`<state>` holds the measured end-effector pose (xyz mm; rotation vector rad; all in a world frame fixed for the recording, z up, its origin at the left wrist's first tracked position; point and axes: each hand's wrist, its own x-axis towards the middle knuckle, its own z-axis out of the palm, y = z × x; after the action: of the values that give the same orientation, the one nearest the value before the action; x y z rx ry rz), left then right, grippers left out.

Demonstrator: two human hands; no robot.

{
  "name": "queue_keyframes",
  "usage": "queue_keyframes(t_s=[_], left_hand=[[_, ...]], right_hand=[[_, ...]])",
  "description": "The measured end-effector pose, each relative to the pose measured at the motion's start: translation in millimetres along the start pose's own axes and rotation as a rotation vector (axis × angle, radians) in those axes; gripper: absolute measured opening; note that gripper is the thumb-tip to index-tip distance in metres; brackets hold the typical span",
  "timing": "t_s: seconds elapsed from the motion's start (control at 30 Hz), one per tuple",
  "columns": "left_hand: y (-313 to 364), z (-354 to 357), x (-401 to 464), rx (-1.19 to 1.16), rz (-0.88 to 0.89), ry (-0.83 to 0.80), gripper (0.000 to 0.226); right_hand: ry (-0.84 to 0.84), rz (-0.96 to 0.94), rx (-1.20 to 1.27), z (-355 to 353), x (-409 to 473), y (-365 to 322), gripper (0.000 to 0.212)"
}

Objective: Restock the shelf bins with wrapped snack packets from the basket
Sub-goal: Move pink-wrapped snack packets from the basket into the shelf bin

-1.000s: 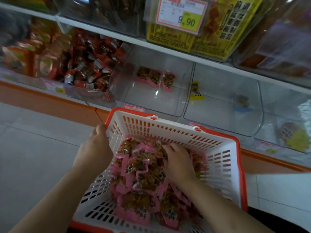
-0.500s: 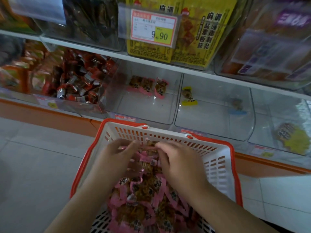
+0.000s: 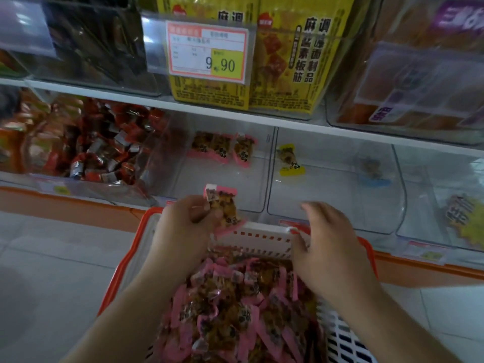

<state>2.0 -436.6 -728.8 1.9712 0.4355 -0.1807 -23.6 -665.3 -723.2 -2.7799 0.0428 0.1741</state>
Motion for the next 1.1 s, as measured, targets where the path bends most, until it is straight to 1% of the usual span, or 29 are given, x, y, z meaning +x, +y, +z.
queue_keyframes(t_s=[0.07, 0.1, 0.13, 0.2, 0.27, 0.3, 0.33, 0.43, 0.47, 0.53, 0.6, 0.67, 0.73, 0.77, 0.9, 0.97, 1.0, 1.1], left_hand=[[12, 11, 33, 0.035, 0.037, 0.03, 0.009], [17, 18, 51, 0.052, 0.051, 0.04, 0.004], [19, 25, 71, 0.083, 0.052, 0.045, 0.006], [21, 43, 114, 0.086, 0.052, 0.037, 0.011], [15, 61, 158, 0.038, 0.051, 0.029, 0.023], [9, 70, 179, 0.027, 0.056, 0.016, 0.024], [9, 78, 194, 0.02, 0.067, 0.008, 0.022], [33, 90, 201, 0.062, 0.095, 0.068, 0.007], [39, 96, 204, 0.086, 0.112, 0.094, 0.013], [42, 110, 216, 0.123, 0.128, 0.118, 0.036], [42, 117, 225, 0.174, 0.157, 0.152, 0.042], [39, 121, 235, 0.252, 0.208, 0.182, 0.036], [34, 122, 239, 0.443, 0.282, 0.202, 0.012], [31, 123, 241, 0.522, 0.312, 0.223, 0.012], [19, 119, 242, 0.655, 0.383, 0.197, 0.032], [15, 116, 244, 0.664, 0.425, 0.184, 0.043], [14, 114, 244, 0.633, 0.429, 0.173, 0.044], [13, 102, 235, 0.503, 0.425, 0.123, 0.033]], right_hand=[[-0.094, 0.064, -0.092, 2, 7, 8, 0.066], [-0.127, 0.053, -0.131, 5, 8, 11, 0.065], [-0.143, 0.036, -0.162, 8, 7, 13, 0.064], [-0.137, 0.029, -0.201, 16, 7, 19, 0.064], [-0.137, 0.055, -0.237, 22, 10, 22, 0.062], [-0.132, 0.07, -0.248, 26, 11, 24, 0.061], [-0.092, 0.068, -0.261, 30, 12, 27, 0.06], [0.033, 0.019, -0.305, 41, 16, 32, 0.061], [0.061, 0.002, -0.316, 44, 17, 34, 0.062], [0.089, -0.006, -0.317, 50, 19, 39, 0.062], [0.098, 0.0, -0.32, 52, 19, 40, 0.063], [0.114, -0.002, -0.311, 53, 22, 39, 0.064], [0.137, -0.007, -0.303, 54, 25, 37, 0.063], [0.143, -0.003, -0.301, 54, 25, 37, 0.062], [0.142, -0.011, -0.328, 57, 23, 37, 0.064], [0.124, -0.008, -0.344, 55, 23, 35, 0.059], [0.109, 0.002, -0.345, 53, 24, 34, 0.057], [0.058, 0.027, -0.321, 49, 22, 32, 0.052]])
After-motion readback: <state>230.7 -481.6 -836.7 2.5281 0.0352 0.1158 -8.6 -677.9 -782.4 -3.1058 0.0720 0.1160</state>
